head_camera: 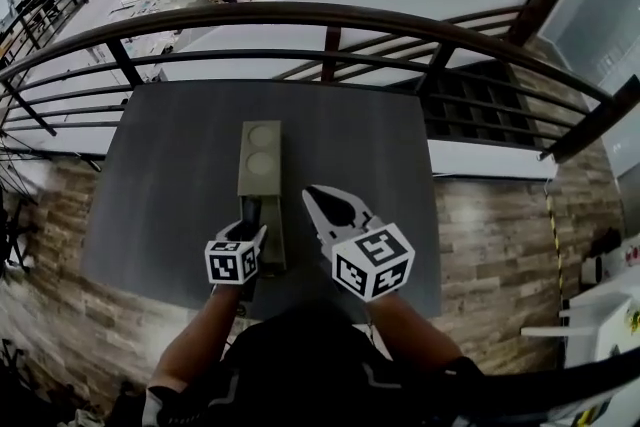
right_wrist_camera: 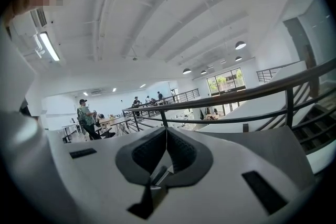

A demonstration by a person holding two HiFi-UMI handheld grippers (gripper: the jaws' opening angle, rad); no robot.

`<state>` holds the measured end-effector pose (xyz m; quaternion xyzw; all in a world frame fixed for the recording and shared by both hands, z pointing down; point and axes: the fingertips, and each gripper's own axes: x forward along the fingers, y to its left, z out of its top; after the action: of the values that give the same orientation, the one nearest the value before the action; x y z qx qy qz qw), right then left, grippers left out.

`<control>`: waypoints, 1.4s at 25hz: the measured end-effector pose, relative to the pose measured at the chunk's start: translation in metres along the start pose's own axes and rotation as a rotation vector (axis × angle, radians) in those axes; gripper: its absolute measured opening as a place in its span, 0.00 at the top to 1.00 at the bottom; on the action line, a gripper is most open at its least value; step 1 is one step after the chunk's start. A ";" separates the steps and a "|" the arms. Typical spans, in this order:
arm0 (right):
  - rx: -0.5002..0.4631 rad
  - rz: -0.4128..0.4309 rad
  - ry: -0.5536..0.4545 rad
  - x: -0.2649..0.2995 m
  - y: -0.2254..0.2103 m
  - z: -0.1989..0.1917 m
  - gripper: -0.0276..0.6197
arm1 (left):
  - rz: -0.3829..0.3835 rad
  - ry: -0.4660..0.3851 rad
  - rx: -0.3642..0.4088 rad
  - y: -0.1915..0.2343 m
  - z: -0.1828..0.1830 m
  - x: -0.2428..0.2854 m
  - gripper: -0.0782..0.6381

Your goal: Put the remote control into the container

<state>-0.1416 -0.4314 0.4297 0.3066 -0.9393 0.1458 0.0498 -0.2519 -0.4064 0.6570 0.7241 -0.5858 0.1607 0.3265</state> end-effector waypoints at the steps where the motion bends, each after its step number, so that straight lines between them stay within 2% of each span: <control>1: 0.002 -0.004 0.006 0.000 0.000 -0.002 0.95 | 0.007 0.014 0.006 0.002 -0.003 0.004 0.59; 6: 0.005 -0.023 0.017 -0.002 -0.007 -0.007 0.95 | 0.003 0.055 0.014 0.002 -0.013 0.023 0.59; 19: 0.007 -0.049 0.029 -0.007 -0.013 -0.009 0.95 | 0.099 0.135 0.018 0.019 -0.028 0.047 0.59; 28: 0.023 -0.088 0.030 -0.022 -0.024 -0.011 0.95 | 0.117 0.228 0.030 0.019 -0.045 0.057 0.59; 31: 0.031 -0.095 0.028 -0.026 -0.024 -0.015 0.95 | 0.185 0.266 0.073 0.026 -0.050 0.057 0.59; 35: 0.035 -0.102 0.028 -0.032 -0.023 -0.020 0.95 | 0.256 0.296 0.179 0.031 -0.052 0.056 0.59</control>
<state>-0.1026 -0.4251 0.4483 0.3530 -0.9189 0.1639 0.0651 -0.2591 -0.4172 0.7388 0.6385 -0.6019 0.3570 0.3203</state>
